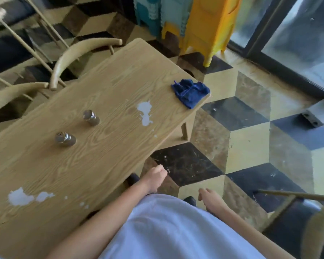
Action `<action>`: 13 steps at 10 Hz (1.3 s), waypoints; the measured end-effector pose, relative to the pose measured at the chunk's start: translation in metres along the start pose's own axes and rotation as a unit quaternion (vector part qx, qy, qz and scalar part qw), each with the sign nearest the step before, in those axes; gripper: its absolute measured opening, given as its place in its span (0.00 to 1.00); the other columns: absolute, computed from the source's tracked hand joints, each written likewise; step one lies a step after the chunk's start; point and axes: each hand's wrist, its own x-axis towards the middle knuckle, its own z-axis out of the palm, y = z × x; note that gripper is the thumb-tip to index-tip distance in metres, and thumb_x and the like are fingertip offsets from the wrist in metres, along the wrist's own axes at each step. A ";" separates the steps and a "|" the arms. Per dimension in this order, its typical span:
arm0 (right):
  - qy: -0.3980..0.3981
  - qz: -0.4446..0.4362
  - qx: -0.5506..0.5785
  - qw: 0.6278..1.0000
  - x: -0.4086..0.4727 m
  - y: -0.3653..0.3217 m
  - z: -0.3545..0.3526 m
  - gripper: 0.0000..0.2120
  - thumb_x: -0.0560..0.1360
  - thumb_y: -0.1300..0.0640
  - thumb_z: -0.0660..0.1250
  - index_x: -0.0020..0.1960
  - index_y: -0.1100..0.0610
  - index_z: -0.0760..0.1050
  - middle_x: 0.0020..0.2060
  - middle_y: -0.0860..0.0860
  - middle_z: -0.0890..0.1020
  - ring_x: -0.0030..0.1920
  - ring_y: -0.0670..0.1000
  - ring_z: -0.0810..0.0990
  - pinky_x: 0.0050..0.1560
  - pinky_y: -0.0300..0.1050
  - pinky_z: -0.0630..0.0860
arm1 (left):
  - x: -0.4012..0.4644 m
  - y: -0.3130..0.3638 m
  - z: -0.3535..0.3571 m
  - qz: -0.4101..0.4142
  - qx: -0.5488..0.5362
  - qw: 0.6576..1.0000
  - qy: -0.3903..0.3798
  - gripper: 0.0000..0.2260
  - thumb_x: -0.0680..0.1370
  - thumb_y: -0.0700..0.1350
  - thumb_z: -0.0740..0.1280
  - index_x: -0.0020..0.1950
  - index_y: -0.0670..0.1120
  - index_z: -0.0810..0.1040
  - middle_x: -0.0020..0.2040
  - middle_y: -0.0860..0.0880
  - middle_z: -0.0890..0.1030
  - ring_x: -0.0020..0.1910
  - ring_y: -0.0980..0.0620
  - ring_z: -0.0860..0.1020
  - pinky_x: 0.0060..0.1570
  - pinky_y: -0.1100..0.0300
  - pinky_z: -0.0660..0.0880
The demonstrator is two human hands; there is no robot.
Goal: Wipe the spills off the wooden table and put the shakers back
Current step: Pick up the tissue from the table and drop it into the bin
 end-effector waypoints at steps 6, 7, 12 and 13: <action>0.026 0.051 0.107 0.993 0.020 0.109 -0.058 0.04 0.82 0.59 0.58 0.51 0.51 0.68 0.50 0.51 0.75 0.49 0.51 0.72 0.49 0.39 0.69 | 0.065 0.105 0.057 0.001 0.147 0.985 -0.094 0.06 0.74 0.48 0.70 0.50 0.52 0.83 0.41 0.48 0.85 0.35 0.53 0.79 0.39 0.56 0.79; 0.069 0.088 0.157 0.981 0.045 0.109 -0.093 0.12 0.80 0.64 0.59 0.42 0.50 0.72 0.44 0.50 0.78 0.46 0.50 0.74 0.40 0.32 0.69 | 0.111 0.147 0.051 0.014 0.138 0.984 -0.110 0.13 0.75 0.38 0.58 0.51 0.49 0.79 0.34 0.43 0.79 0.30 0.48 0.76 0.33 0.58 0.72; 0.206 0.160 0.197 0.945 0.079 0.038 -0.207 0.09 0.80 0.64 0.61 0.45 0.57 0.79 0.43 0.56 0.81 0.44 0.51 0.79 0.52 0.48 0.76 | 0.203 0.219 0.001 -0.084 0.071 0.991 -0.074 0.13 0.82 0.50 0.58 0.42 0.45 0.73 0.33 0.45 0.70 0.26 0.50 0.65 0.28 0.63 0.58; 0.190 0.137 0.142 0.962 0.091 0.014 -0.236 0.12 0.82 0.59 0.57 0.41 0.51 0.72 0.44 0.51 0.76 0.51 0.51 0.77 0.49 0.38 0.72 | 0.208 0.226 -0.009 -0.112 0.011 0.988 -0.102 0.11 0.83 0.50 0.58 0.46 0.45 0.72 0.35 0.46 0.70 0.29 0.52 0.66 0.26 0.64 0.58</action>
